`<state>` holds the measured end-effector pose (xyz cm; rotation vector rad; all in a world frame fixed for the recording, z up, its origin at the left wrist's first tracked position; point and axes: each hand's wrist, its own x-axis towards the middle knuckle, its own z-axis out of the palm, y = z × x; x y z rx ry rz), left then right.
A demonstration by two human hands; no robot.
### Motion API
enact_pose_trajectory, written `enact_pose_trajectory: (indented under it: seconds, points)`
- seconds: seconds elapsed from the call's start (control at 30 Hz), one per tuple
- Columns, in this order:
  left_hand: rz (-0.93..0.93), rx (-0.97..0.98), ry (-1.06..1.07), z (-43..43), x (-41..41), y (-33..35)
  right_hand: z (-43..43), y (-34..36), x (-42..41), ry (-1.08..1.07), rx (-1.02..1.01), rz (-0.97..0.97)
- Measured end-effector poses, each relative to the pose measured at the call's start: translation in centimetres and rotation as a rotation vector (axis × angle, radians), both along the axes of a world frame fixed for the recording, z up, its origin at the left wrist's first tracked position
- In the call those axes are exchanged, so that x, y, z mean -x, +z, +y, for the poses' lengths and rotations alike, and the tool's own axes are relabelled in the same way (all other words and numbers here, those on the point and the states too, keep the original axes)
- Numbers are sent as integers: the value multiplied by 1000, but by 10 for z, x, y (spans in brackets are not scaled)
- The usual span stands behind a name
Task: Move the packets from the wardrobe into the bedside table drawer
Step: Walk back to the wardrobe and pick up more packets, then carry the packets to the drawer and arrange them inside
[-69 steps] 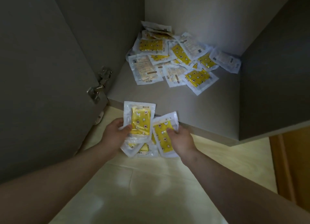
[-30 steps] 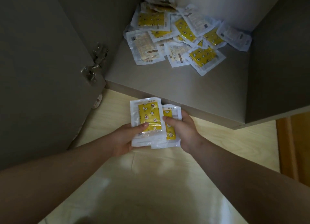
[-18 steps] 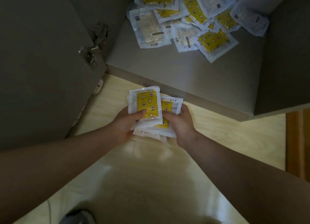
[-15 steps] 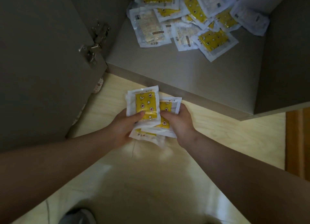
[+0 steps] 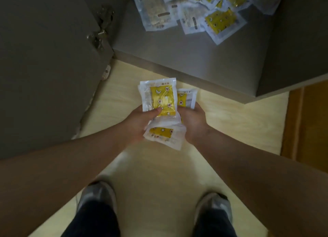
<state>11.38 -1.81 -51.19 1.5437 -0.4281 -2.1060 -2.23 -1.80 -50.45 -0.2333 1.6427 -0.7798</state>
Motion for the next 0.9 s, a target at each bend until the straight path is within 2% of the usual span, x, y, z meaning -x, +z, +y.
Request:
enact_pose_trajectory:
  seconds: [0.13,0.3,0.47,0.7,0.9]
  points:
    - [5,-92,21,39,5,66,36,57,-3,-56,-136,22]
    - [-99,-184,44,72,13,168,65,159,-1,4,-183,21]
    - [-151,-129,154,89,22,274,75,272,5,128,-86,34]
    - [-229,-41,262,107,25,437,77,430,12,280,56,-43]
    - [-279,90,551,131,24,569,86,552,-6,379,209,-66]
